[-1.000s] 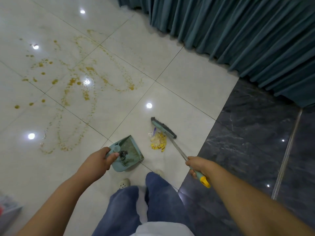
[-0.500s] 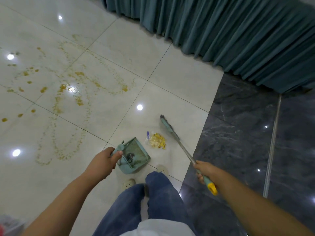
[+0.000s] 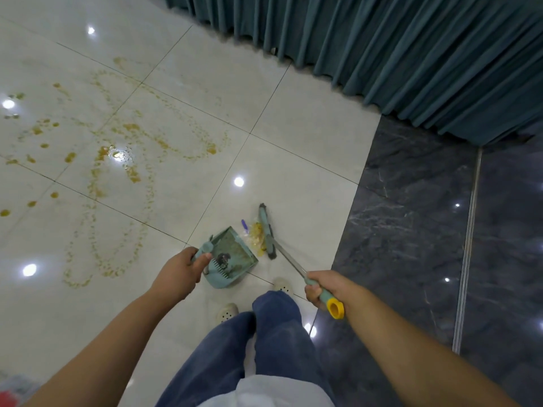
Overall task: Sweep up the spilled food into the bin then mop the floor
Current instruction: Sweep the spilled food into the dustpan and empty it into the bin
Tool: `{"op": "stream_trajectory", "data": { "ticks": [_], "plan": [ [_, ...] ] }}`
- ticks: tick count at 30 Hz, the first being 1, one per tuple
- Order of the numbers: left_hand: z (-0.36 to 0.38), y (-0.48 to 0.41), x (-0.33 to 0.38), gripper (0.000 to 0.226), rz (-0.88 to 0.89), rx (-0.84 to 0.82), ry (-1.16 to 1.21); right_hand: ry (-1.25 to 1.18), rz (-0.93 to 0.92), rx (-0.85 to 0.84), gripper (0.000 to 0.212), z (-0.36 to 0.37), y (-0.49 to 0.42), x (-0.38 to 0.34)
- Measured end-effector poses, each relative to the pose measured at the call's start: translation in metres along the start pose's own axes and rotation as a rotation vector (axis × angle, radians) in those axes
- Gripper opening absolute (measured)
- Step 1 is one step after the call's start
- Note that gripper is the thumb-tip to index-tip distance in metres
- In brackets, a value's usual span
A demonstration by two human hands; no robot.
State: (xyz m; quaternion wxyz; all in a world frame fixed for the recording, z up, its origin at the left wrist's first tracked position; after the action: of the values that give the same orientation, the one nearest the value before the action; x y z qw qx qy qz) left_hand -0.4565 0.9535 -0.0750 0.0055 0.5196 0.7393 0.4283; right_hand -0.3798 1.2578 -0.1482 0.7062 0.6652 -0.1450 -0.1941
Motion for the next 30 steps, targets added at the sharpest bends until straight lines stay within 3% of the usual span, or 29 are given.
{"op": "stream_trajectory", "data": {
  "ticks": [6,10,16,20,24,30],
  "plan": [
    [-0.008,-0.013,-0.009,0.038,-0.034,0.008,0.000,0.287,-0.111,0.124,0.010,-0.013,0.014,-0.030],
    [-0.006,-0.019,-0.009,0.041,-0.016,0.024,-0.043,0.515,-0.165,0.172,0.018,-0.003,-0.003,-0.052],
    [-0.006,-0.025,-0.010,0.039,-0.019,0.053,-0.099,0.615,-0.070,0.161,0.016,0.017,-0.024,-0.033],
    [-0.009,-0.029,-0.008,0.039,-0.019,0.056,-0.093,0.589,0.019,0.111,0.013,0.023,-0.021,0.001],
    [-0.012,-0.029,-0.010,0.042,-0.027,0.059,-0.078,0.347,0.068,0.008,0.016,0.035,-0.004,0.025],
    [-0.014,-0.021,-0.015,0.039,-0.014,0.049,-0.066,0.282,0.065,0.011,0.024,0.033,0.024,0.005]
  ]
}}
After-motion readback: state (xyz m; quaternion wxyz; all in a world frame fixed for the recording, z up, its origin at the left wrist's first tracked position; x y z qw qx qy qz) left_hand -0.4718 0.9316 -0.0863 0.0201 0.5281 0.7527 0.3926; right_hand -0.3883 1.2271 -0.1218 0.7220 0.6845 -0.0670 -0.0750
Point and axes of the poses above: each hand's wrist, its own y-axis away from the middle knuckle, its own z-axis out of the palm, x = y × z, the point moved 10 cm from there along -y, towards the middle knuckle, and after that the axes turned 10 degrees about -y, right-handed, at the moved point
